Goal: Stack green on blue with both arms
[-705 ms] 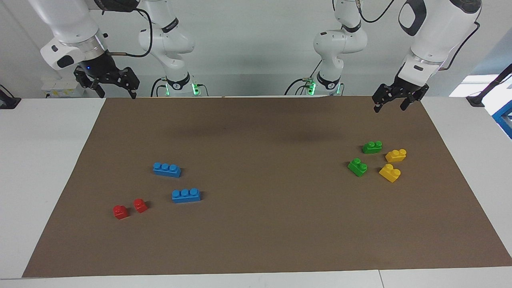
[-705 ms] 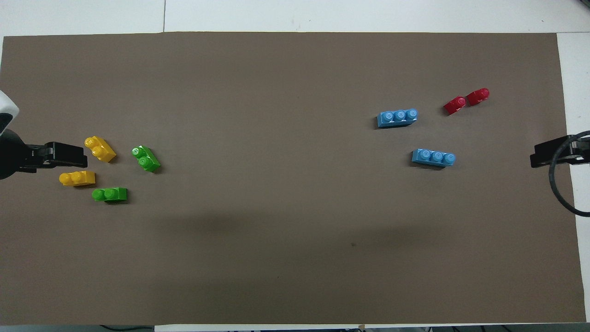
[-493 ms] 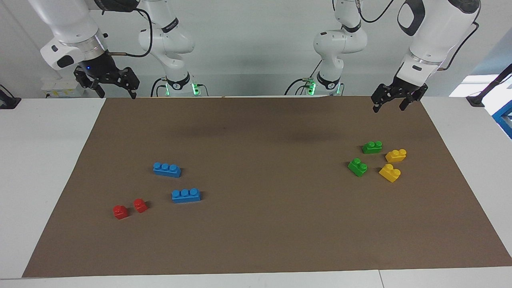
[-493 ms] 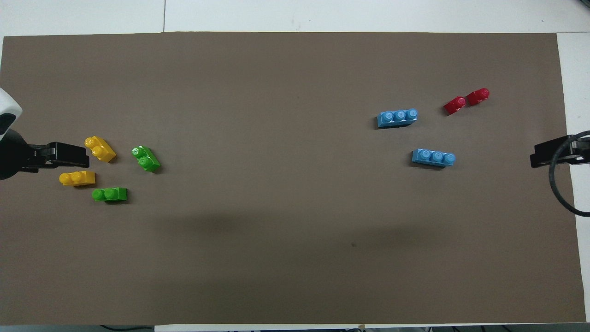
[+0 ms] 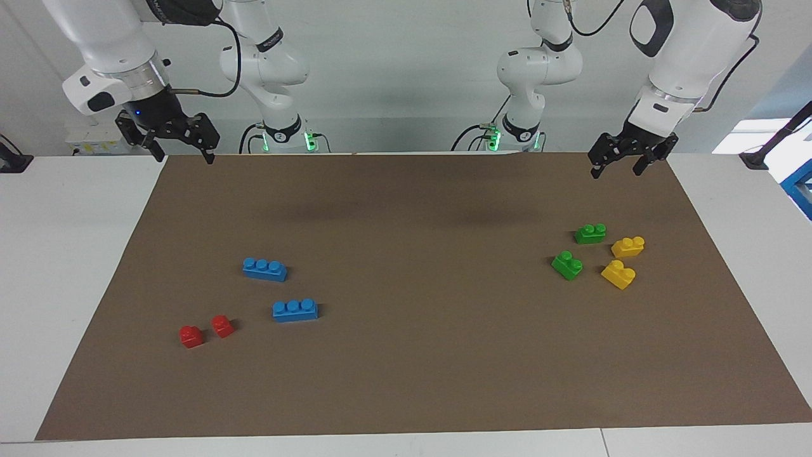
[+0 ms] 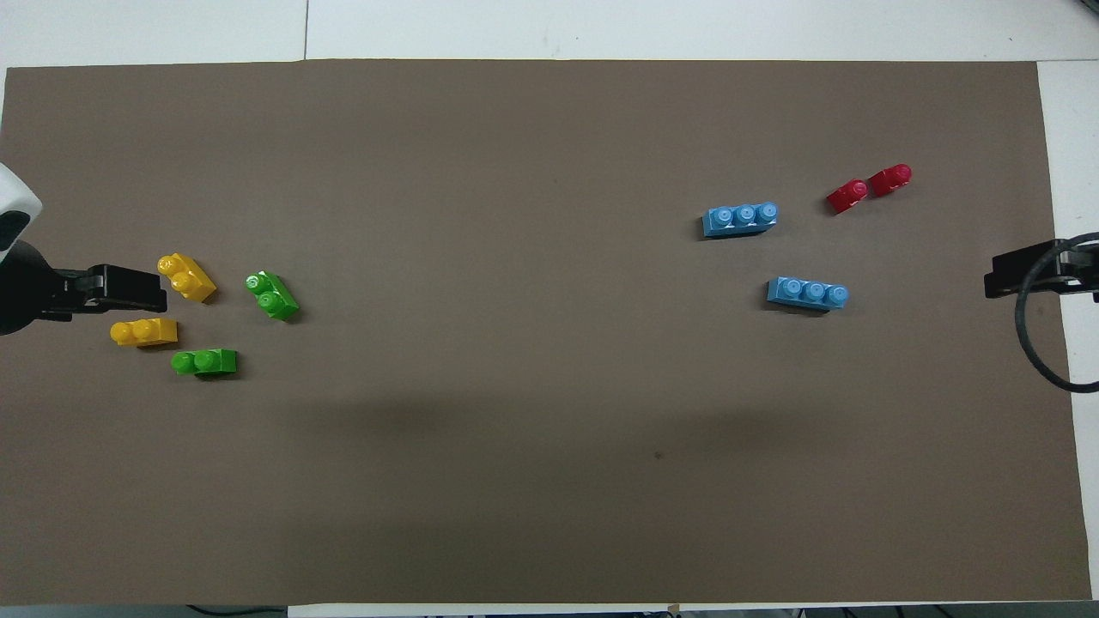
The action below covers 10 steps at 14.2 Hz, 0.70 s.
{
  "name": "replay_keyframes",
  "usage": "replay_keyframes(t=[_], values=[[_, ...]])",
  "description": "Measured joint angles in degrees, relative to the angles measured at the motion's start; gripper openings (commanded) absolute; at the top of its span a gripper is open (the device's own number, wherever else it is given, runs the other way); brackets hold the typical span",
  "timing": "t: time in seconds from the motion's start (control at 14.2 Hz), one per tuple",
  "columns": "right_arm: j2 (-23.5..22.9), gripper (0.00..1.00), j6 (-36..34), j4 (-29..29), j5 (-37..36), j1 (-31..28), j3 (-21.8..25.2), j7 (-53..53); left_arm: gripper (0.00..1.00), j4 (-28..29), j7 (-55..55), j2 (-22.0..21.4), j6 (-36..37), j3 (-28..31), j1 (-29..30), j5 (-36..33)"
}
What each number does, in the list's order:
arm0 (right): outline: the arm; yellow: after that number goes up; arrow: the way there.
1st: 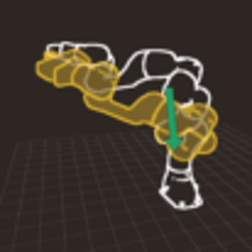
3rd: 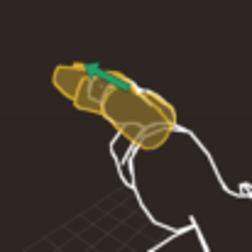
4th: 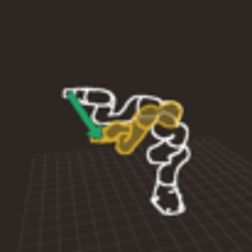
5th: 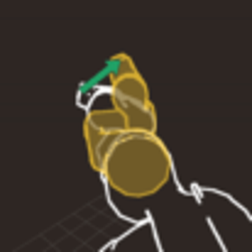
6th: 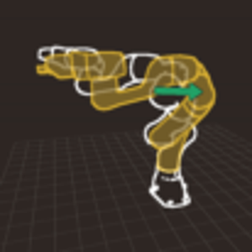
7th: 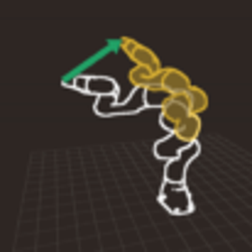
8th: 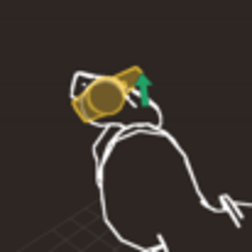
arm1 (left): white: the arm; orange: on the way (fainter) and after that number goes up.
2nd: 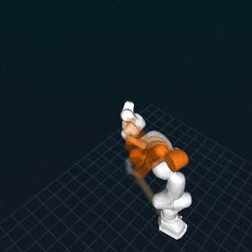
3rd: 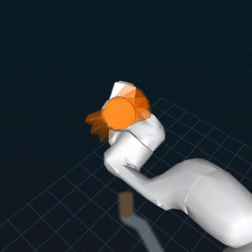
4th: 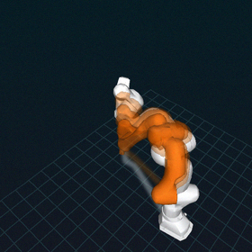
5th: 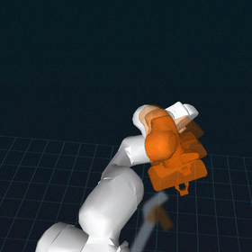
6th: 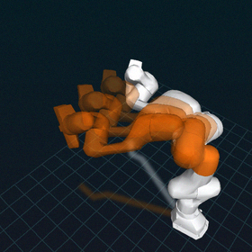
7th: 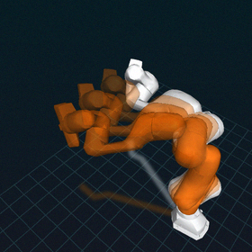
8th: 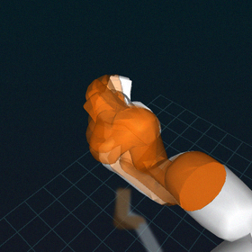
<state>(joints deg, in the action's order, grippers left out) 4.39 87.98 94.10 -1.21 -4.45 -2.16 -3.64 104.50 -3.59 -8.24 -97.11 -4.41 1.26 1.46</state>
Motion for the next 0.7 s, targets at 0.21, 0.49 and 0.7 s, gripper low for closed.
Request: replay_keyframes(t=[0.21,0.49,0.7], values=[[-2.76,1.0,2.08,-0.1,0.03,-0.01,0.0,-2.98,1.0,0.26,-0.44,-0.03,-0.18,0.16,0.01,0.0],[-8.29,1.0,3.33,-1.89,5.78,-0.16,0.0,-15.11,1.0,4.77,-8.62,-0.71,-4.95,0.31,0.05,0.0],[-13.53,1.0,4.35,-5.0,11.59,-0.49,0.08,-30.92,1.0,9.48,-17.55,-0.7,-10.35,-0.03,0.04,0.0]])
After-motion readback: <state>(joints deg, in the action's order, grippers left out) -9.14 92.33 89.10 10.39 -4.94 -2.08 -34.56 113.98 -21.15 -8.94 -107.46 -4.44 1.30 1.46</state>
